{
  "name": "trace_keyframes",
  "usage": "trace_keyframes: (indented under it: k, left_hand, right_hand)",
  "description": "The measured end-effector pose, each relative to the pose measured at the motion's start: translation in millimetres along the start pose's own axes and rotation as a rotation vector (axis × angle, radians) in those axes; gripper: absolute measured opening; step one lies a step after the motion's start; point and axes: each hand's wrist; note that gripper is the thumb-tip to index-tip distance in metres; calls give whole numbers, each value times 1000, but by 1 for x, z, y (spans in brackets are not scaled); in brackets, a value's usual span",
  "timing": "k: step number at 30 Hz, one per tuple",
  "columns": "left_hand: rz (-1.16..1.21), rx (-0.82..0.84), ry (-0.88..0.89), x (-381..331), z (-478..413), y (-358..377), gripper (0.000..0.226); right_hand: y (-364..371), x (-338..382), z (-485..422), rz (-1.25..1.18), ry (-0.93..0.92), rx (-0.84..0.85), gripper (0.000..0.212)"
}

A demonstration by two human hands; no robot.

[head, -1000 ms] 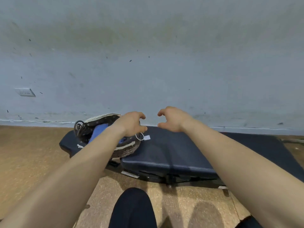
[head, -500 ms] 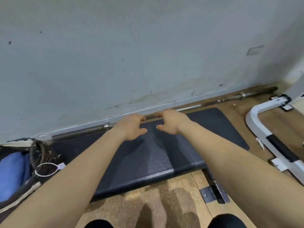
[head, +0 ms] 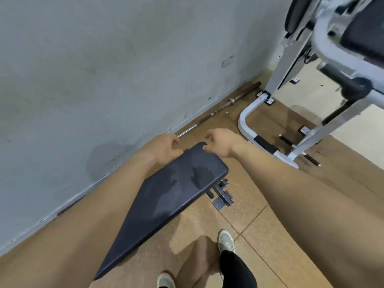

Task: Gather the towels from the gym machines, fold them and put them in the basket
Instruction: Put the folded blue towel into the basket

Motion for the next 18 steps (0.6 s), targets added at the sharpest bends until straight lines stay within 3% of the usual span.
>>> trace_keyframes:
  k: [6, 11, 18]
  left_hand:
    - [-126, 144, 232, -138, 36, 3, 48]
    - [-217, 239, 412, -247, 39, 43, 49]
    - [-288, 314, 634, -420, 30, 115, 48]
  right_hand:
    - [-58, -66, 142, -22, 206, -65, 57]
    - [-72, -138, 237, -75, 435, -122, 46]
    - [-88, -263, 358, -218, 691, -251, 52]
Point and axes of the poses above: each hand's wrist, its own z-axis away from the middle knuckle, its own y-axis out of the palm, x = y × z, and after that the axes turned 12 degrees about z, right-handed
